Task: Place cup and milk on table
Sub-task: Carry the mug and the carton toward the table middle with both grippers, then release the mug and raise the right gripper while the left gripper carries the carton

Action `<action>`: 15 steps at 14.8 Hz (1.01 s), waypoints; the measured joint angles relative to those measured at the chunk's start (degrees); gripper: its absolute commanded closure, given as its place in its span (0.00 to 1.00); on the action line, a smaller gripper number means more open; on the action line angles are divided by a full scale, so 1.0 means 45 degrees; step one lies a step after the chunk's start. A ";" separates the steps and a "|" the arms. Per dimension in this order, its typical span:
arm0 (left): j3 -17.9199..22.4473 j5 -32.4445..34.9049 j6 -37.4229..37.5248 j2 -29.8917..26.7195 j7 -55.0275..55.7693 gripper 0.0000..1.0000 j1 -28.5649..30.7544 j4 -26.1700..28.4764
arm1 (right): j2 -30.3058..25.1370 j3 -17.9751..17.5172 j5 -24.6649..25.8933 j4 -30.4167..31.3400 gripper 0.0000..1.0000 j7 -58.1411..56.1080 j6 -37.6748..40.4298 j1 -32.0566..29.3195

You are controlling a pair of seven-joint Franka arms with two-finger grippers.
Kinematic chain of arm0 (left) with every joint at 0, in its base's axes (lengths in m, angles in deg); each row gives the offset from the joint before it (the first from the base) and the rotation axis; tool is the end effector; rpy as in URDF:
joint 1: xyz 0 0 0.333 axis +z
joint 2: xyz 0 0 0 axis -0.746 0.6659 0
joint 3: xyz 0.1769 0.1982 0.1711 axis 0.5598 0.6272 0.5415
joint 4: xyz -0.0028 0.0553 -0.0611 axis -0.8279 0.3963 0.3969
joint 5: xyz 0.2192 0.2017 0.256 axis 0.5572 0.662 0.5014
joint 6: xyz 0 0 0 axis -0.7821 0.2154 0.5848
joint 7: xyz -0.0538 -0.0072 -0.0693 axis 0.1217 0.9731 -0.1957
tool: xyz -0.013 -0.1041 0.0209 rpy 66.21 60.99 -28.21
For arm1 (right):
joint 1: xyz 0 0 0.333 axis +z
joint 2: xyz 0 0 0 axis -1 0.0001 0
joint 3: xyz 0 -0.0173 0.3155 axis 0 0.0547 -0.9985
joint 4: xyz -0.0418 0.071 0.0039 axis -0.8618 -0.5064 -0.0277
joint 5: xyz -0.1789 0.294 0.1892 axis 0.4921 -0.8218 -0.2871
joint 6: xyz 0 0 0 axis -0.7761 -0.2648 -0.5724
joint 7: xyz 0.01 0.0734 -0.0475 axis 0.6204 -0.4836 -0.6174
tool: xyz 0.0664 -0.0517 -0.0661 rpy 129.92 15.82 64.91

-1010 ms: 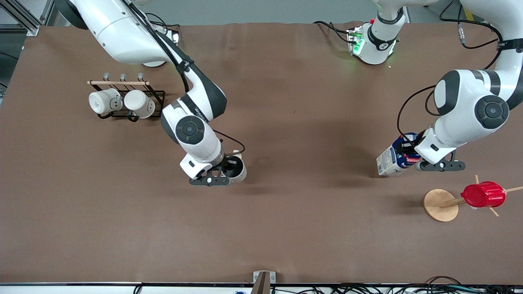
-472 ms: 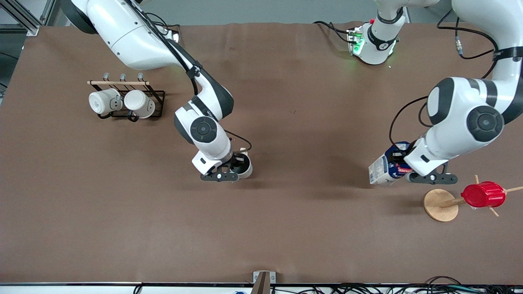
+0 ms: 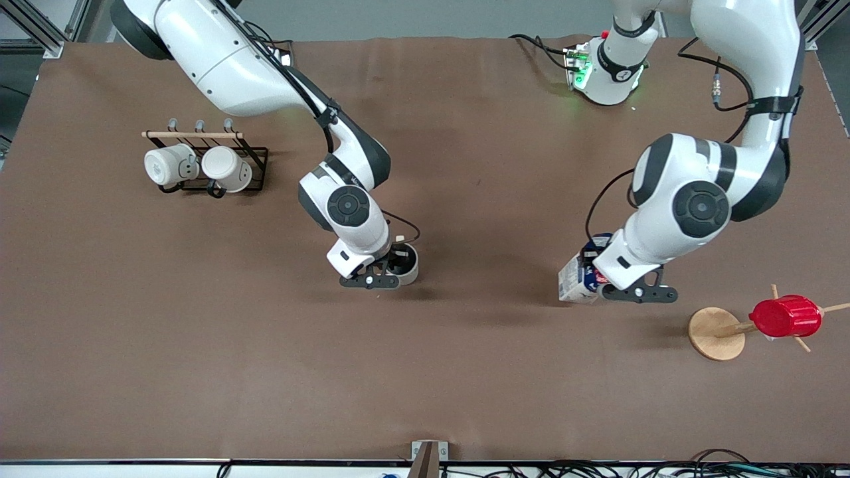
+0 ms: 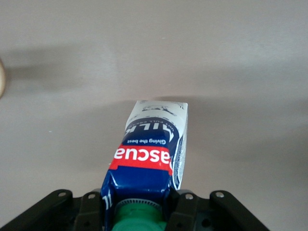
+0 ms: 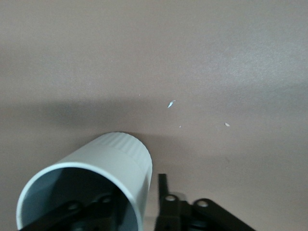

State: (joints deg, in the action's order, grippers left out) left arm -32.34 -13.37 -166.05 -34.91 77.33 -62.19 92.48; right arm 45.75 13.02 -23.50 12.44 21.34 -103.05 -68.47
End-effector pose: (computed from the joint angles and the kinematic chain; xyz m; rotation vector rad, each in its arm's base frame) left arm 0.6245 -0.1971 0.3756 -3.1175 0.1317 0.1001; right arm 0.5752 0.4163 0.2313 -3.0743 0.0679 -0.0001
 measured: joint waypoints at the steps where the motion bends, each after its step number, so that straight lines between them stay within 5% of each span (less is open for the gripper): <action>1: -0.0005 0.0000 0.0000 0.0099 0.0052 0.91 -0.0100 -0.0235 | 0.0005 0.0006 0.0001 0.0004 0.16 0.0010 -0.0024 -0.0002; 2: -0.0011 0.0000 0.0001 0.0215 0.0101 0.91 -0.0215 -0.0492 | 0.0003 0.0011 0.0002 0.0003 0.02 0.0018 -0.0033 -0.0005; 8: -0.0037 0.0000 0.0434 0.1098 0.2032 0.92 -0.1992 -0.1548 | -0.0753 0.0076 0.0062 -0.0307 0.00 0.0031 0.1075 -0.0580; 15: -0.0056 0.0000 0.1807 0.2727 0.3987 0.95 -0.3744 -0.4023 | -0.5110 0.1234 0.0173 -0.0580 0.00 -0.1718 0.4428 -0.3042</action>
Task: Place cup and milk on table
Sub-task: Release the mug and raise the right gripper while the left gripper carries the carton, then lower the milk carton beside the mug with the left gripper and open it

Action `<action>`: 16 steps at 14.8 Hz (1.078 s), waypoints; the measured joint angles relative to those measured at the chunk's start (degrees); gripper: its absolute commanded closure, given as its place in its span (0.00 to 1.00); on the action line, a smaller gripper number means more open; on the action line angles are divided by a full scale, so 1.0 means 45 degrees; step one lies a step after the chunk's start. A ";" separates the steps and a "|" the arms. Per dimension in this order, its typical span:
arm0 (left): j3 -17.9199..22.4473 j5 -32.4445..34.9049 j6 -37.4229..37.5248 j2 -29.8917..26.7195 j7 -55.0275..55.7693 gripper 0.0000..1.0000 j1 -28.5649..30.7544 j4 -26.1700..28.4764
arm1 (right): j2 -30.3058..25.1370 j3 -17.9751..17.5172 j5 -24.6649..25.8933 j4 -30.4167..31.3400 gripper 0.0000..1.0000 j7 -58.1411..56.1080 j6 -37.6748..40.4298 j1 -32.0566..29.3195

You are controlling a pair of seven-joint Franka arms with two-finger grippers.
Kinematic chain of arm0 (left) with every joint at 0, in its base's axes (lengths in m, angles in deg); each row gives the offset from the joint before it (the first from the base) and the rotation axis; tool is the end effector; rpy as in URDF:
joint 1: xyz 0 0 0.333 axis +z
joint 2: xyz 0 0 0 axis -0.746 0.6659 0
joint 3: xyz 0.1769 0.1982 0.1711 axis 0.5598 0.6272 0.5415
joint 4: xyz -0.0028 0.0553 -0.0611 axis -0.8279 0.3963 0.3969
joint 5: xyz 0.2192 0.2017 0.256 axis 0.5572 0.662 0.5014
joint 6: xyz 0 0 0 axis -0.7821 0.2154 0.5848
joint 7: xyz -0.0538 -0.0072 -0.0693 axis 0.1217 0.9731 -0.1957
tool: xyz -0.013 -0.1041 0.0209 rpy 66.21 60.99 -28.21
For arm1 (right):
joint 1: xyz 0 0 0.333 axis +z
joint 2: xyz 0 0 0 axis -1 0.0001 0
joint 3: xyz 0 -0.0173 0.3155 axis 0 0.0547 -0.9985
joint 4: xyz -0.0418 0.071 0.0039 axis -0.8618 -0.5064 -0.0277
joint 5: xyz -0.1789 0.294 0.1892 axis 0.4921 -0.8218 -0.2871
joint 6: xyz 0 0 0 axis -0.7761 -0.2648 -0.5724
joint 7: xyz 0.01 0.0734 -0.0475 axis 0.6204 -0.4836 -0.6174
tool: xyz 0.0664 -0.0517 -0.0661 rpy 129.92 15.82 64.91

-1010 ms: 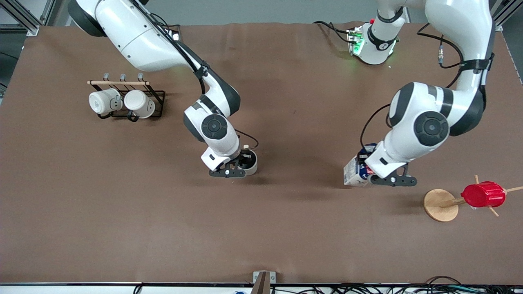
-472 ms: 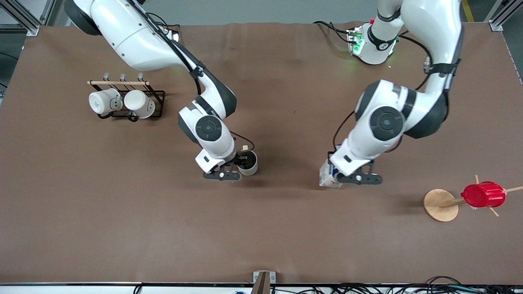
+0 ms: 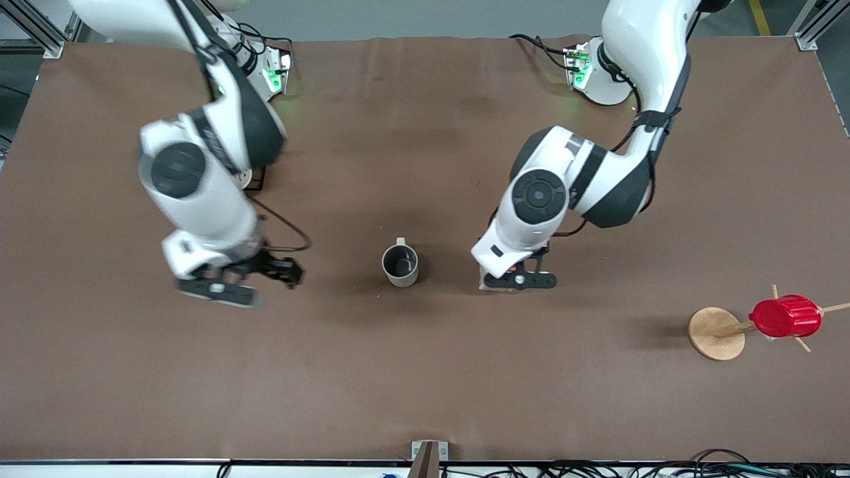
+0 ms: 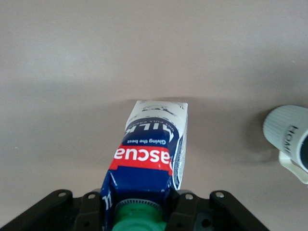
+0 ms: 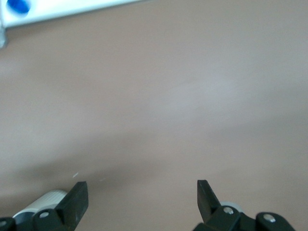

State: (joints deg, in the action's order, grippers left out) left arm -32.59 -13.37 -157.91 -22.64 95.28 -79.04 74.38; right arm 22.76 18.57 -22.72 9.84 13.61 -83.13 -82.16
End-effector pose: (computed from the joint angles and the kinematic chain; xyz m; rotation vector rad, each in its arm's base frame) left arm 0.5880 -0.3982 0.3641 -3.0892 0.0915 0.1496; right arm 0.6452 0.1965 0.4874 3.0426 -0.3716 0.2509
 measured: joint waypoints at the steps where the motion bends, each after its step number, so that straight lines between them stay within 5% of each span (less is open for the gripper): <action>1: 0.0001 0.0000 0.0044 0.0107 0.0064 0.94 -0.0211 -0.0085 | -0.0426 0.0388 -0.0001 0.0017 0.00 -0.0232 0.0289 -0.0062; 6: -0.0002 0.0000 0.0099 0.0382 0.0456 0.94 -0.1144 -0.0157 | -0.1960 0.2095 -0.0390 0.0059 0.00 -0.2570 0.1742 -0.0074; 10: -0.0004 0.0000 0.0119 0.0666 0.0517 0.93 -0.1301 -0.0171 | -0.3076 0.3971 -0.1878 0.0003 0.00 -0.5506 0.3137 -0.0287; 16: -0.0009 -0.0473 -0.0061 0.1200 0.0861 0.93 -0.1402 -0.0772 | -0.3622 0.4284 -0.2953 -0.0862 0.00 -0.7991 0.5377 -0.1947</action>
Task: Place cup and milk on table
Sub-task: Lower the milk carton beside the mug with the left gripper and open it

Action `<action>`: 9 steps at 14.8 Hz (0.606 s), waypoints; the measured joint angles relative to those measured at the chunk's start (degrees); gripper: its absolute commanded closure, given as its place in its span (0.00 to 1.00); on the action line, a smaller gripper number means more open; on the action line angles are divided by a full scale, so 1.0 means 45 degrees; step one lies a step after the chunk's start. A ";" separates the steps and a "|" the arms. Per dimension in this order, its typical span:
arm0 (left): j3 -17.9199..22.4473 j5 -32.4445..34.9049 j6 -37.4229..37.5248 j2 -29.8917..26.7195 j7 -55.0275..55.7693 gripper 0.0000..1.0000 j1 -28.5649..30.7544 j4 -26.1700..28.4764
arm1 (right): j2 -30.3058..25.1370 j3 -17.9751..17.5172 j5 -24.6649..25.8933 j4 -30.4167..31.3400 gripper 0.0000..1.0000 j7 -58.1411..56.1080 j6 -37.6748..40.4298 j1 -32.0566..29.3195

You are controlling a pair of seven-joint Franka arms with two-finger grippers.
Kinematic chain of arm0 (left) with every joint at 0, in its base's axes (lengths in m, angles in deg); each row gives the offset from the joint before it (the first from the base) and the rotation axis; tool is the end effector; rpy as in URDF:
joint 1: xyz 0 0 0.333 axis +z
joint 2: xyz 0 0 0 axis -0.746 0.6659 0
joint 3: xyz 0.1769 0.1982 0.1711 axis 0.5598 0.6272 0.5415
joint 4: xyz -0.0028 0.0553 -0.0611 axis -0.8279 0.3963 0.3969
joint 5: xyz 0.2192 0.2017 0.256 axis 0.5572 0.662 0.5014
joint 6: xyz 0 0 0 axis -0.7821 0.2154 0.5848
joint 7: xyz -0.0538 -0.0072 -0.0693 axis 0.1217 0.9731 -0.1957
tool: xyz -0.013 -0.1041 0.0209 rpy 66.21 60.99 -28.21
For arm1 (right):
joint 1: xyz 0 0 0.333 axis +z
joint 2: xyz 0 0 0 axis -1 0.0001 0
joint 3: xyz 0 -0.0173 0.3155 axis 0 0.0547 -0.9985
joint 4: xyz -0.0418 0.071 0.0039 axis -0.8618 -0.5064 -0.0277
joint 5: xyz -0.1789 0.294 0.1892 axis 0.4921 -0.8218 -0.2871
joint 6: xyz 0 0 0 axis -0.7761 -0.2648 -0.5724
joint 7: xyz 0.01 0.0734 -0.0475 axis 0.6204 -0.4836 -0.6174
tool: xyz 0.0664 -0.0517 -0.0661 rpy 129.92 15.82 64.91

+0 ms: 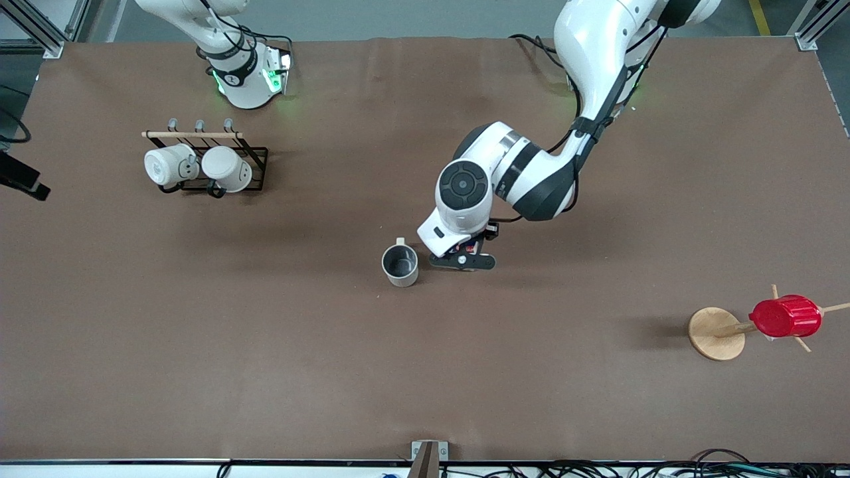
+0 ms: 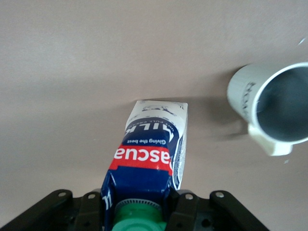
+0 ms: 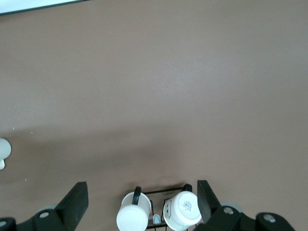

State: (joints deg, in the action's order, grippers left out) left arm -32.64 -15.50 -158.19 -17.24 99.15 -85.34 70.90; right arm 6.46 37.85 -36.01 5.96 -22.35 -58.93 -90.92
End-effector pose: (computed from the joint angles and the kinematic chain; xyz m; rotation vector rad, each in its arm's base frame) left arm 0.5494 -0.4705 0.3251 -3.0903 0.1343 0.2176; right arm 0.5628 -0.0776 0.6537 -3.1245 0.2430 -0.0559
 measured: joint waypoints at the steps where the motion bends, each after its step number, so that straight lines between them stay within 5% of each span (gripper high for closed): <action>1: 0.0000 -0.0019 -0.0131 0.0155 0.0185 0.93 0.0000 -0.0260 | 0.0000 -0.0034 -0.0002 -0.0040 0.00 -0.0003 0.0224 0.0018; 9: 0.0003 -0.0040 -0.0650 0.0661 0.0417 0.85 0.0000 -0.0772 | 0.0025 -0.0104 -0.0016 -0.0047 0.00 -0.0009 0.0377 0.0082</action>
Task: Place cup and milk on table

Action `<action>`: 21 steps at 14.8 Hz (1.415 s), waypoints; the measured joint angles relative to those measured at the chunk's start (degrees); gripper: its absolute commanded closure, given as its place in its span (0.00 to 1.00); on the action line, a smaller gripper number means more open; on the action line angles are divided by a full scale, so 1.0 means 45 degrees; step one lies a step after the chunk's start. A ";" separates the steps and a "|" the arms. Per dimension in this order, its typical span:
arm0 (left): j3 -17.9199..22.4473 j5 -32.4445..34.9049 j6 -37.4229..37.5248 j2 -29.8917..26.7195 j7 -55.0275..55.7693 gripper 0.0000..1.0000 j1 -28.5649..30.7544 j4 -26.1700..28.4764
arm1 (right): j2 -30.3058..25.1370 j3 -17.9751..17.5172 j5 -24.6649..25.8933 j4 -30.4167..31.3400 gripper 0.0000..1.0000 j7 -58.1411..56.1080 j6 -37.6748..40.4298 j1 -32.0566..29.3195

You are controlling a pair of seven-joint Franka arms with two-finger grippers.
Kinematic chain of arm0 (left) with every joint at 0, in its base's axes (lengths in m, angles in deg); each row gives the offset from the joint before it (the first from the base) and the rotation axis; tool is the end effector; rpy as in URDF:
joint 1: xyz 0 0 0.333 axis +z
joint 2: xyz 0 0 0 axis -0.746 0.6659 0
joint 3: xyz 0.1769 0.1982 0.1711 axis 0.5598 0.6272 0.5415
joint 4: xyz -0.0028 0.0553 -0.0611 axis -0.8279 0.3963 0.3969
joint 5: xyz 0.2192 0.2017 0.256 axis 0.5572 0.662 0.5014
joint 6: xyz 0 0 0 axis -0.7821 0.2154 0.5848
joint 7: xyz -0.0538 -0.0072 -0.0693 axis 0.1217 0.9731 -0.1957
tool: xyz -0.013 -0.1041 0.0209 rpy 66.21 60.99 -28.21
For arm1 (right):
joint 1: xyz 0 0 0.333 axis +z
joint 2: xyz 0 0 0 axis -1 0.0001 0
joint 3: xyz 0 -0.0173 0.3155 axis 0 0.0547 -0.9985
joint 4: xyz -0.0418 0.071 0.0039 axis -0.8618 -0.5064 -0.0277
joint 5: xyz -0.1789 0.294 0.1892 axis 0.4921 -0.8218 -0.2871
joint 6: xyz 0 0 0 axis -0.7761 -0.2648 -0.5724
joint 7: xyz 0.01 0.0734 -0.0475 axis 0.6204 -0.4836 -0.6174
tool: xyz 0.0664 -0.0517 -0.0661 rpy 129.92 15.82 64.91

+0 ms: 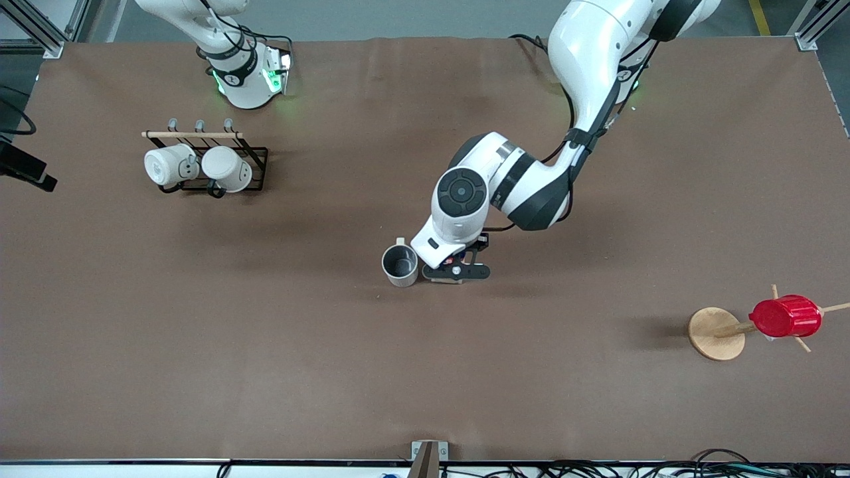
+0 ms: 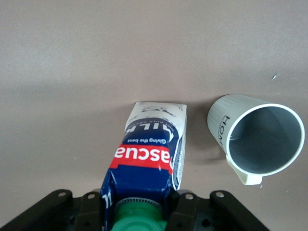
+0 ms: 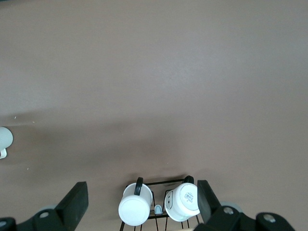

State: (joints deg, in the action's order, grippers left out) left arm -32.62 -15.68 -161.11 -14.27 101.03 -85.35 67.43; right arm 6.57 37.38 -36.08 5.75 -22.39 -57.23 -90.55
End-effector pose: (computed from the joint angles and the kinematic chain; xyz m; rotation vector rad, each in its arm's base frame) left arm 0.5633 -0.4804 0.3190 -3.1361 0.0763 0.1523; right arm 0.5614 -0.0689 0.6516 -3.1234 0.2184 -0.0122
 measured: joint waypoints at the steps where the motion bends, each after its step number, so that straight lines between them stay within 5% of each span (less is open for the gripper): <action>1: 0.0001 -0.0028 0.0008 0.0000 0.0000 0.82 0.0000 -0.0001 | 0.0001 -0.0001 -0.0001 0.0000 0.00 -0.0001 0.0000 0.0000; 2: 0.0002 -0.0057 0.0032 0.0001 0.0000 0.76 0.0000 -0.0001 | 0.0001 -0.0001 -0.0004 0.0000 0.00 -0.0001 0.0000 0.0001; 3: -0.0004 -0.0072 0.0053 0.0000 -0.0001 0.57 -0.0001 -0.0003 | 0.0001 -0.0001 -0.0005 0.0000 0.00 -0.0001 0.0001 0.0001; 5: -0.0069 -0.0144 0.0095 0.0001 -0.0001 0.00 -0.0019 -0.0005 | 0.0001 -0.0007 -0.0008 0.0000 0.00 -0.0001 0.0010 0.0001; 11: -0.0106 -0.0175 0.0126 -0.0181 0.0003 0.00 -0.0020 -0.0174 | 0.0001 -0.0055 -0.0011 0.0003 0.00 -0.0002 0.0151 0.0008; 15: -0.0063 -0.0176 0.1237 -0.1394 0.0014 0.00 0.0168 0.0060 | 0.0002 -0.0076 -0.0011 0.0010 0.00 -0.0006 0.0172 0.0016; 21: 0.0040 0.0446 0.1524 -0.3921 -0.0030 0.00 0.1534 0.2227 | 0.0001 -0.0088 -0.0011 0.0014 0.00 -0.0007 0.0212 0.0019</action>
State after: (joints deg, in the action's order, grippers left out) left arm -32.44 -13.67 -154.25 -31.91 100.89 -78.44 77.45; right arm 6.58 36.98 -36.13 5.81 -22.42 -56.28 -90.46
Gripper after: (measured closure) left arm 0.000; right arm 0.000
